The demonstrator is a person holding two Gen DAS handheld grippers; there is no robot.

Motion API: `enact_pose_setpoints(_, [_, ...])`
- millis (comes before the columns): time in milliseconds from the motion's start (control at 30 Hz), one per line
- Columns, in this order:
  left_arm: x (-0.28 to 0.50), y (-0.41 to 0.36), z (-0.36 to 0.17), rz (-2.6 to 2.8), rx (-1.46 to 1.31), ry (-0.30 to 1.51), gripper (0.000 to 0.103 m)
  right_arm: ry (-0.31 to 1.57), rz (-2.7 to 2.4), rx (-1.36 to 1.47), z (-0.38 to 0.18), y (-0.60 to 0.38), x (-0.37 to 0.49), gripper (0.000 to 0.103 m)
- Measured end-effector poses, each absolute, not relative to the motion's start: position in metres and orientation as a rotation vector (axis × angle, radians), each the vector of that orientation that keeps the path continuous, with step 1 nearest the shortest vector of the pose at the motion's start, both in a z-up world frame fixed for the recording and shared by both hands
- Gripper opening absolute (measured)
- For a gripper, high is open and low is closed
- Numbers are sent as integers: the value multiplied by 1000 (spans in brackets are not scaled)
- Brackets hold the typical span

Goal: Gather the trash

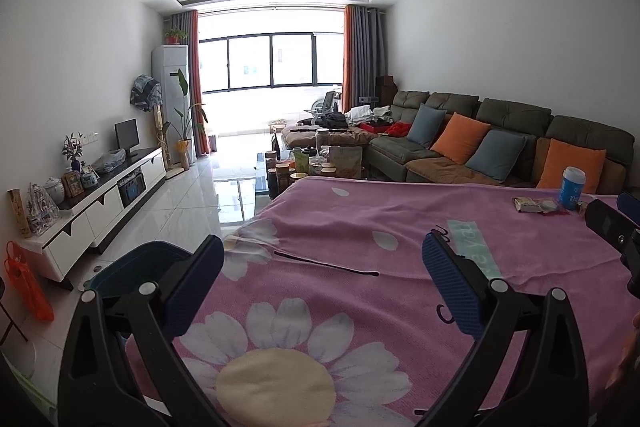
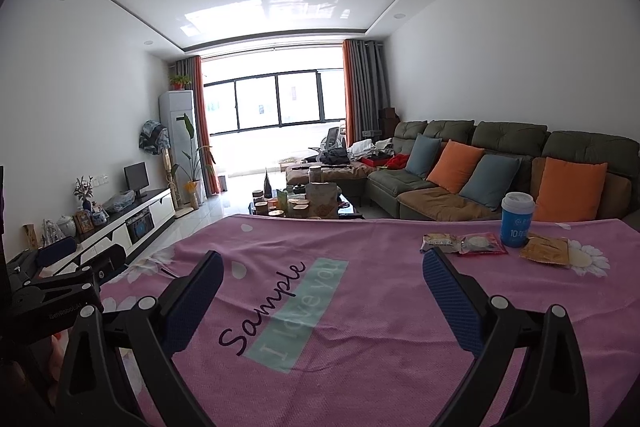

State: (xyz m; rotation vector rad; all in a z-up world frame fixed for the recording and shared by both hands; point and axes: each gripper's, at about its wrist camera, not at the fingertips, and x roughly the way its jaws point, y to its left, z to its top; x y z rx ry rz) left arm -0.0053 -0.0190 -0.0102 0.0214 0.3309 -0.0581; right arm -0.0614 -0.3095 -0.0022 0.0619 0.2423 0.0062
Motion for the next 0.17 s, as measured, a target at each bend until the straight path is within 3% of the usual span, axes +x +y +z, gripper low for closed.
enact_pose_setpoints(167, [50, -20, -21, -123, 6, 531, 98, 348, -55, 78, -10, -339, -51, 96])
